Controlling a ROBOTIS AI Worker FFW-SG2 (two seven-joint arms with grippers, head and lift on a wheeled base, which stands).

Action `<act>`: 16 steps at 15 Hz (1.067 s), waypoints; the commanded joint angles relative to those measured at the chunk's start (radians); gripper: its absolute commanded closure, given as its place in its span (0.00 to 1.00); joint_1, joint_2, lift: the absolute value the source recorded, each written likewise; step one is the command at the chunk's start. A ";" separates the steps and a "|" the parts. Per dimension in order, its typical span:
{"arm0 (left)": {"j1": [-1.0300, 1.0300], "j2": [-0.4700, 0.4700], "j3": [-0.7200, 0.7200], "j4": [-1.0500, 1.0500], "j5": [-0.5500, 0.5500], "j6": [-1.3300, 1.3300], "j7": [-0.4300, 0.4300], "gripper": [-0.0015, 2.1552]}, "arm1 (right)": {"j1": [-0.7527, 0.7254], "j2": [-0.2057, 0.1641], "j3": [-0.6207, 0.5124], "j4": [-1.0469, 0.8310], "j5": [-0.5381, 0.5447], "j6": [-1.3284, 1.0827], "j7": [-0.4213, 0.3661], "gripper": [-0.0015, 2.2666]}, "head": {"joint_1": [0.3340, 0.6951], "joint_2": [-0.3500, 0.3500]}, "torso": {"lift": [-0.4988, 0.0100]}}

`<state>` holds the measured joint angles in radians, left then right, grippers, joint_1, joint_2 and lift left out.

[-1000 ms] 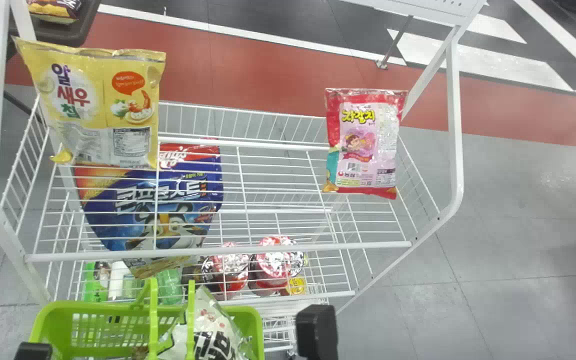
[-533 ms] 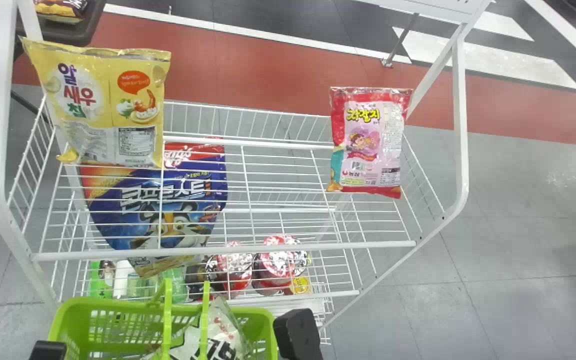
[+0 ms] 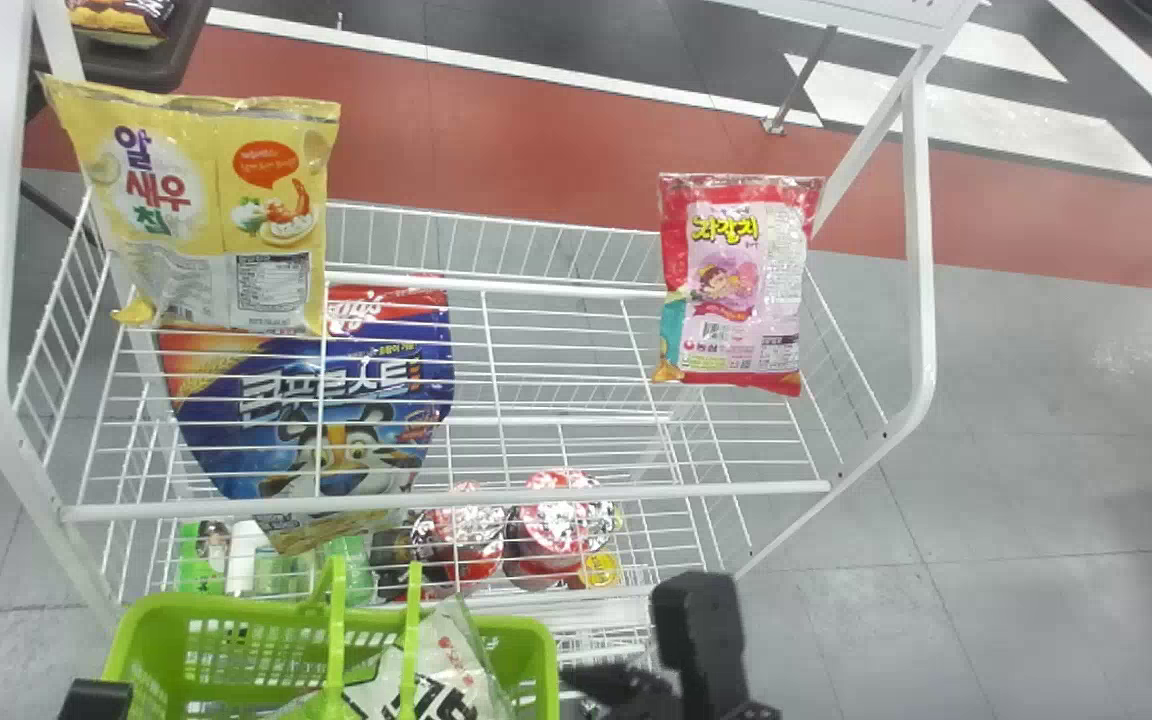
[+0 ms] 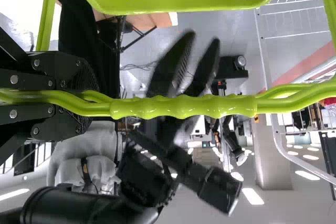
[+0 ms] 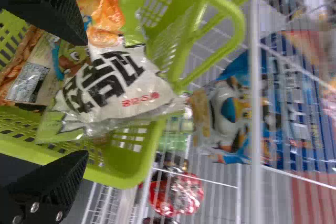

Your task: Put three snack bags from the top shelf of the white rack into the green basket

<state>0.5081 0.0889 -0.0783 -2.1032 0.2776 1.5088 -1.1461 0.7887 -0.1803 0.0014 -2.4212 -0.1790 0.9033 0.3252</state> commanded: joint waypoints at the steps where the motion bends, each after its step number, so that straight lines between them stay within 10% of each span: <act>1: 0.000 0.000 0.000 0.000 0.000 0.000 0.000 1.00 | 0.006 0.012 -0.054 0.020 -0.008 -0.297 -0.009 0.03 | 1.00 0.00 | 0.98; 9: 0.000 0.000 -0.006 0.000 0.000 0.003 0.000 1.00 | -0.456 0.110 -0.224 0.359 0.096 -0.536 -0.216 0.03 | 1.00 0.00 | 0.98; 16: 0.000 0.009 0.002 -0.004 0.000 0.012 0.005 1.00 | -0.775 0.108 -0.255 0.708 0.217 -0.542 -0.259 0.03 | 1.00 0.00 | 0.98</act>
<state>0.5077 0.0967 -0.0821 -2.1057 0.2771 1.5178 -1.1412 0.0651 -0.0706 -0.2474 -1.7802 0.0235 0.3579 0.0647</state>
